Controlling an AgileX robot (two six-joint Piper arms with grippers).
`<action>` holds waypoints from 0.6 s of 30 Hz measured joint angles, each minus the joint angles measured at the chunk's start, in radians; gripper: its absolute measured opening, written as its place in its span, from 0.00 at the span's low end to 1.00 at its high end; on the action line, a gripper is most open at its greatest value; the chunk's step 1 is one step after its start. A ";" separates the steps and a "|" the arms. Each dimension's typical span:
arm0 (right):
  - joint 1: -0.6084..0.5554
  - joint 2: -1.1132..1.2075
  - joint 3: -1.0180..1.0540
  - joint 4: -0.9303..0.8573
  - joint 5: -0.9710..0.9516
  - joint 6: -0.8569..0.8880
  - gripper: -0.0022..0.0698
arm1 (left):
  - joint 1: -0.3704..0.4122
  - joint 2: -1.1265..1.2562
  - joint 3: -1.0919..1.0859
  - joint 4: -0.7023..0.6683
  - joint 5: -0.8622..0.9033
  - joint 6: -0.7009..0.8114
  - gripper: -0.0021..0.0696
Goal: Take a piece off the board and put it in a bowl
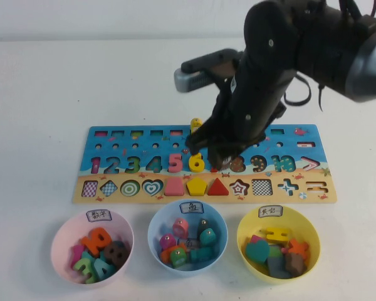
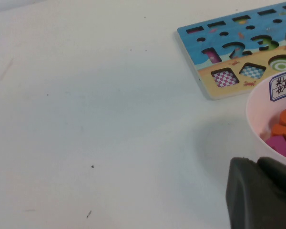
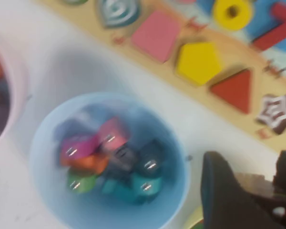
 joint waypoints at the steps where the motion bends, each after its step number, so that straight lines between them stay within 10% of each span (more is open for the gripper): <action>1: 0.010 -0.020 0.033 0.008 -0.009 -0.010 0.31 | 0.000 0.000 0.000 0.000 0.000 0.000 0.03; 18: 0.157 -0.078 0.257 0.214 -0.241 -0.397 0.31 | 0.000 0.000 0.000 0.000 0.000 0.000 0.03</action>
